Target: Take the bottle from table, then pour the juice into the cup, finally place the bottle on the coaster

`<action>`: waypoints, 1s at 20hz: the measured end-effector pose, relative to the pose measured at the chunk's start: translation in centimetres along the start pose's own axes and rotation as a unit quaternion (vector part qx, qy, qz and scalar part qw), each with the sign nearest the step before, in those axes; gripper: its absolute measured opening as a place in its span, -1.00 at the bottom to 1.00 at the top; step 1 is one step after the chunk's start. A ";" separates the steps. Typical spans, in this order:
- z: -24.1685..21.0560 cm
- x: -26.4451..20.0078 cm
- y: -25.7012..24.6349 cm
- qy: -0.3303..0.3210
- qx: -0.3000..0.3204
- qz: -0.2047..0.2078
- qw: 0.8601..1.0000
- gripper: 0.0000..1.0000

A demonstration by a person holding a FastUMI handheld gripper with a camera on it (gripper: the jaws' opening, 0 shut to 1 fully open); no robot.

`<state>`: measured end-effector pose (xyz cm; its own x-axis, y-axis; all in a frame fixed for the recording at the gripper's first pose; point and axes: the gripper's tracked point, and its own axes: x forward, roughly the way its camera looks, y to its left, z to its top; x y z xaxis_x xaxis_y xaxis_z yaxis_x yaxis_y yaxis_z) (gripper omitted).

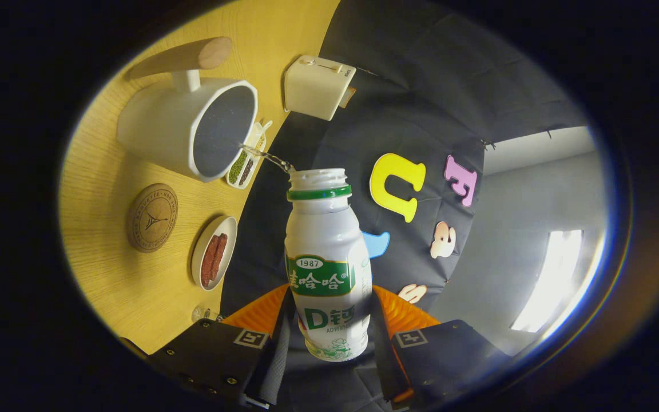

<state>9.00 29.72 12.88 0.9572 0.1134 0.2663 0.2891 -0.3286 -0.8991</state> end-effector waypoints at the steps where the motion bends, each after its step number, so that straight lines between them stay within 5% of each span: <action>1: 0.0 -0.1 -0.1 -0.002 -0.006 -0.002 1.000 0.31; 20: 2.8 -0.3 -1.7 -0.054 -0.095 -0.044 0.993 0.30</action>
<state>8.18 32.89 13.35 0.9243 0.2449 0.2927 0.3782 -0.4836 -0.7894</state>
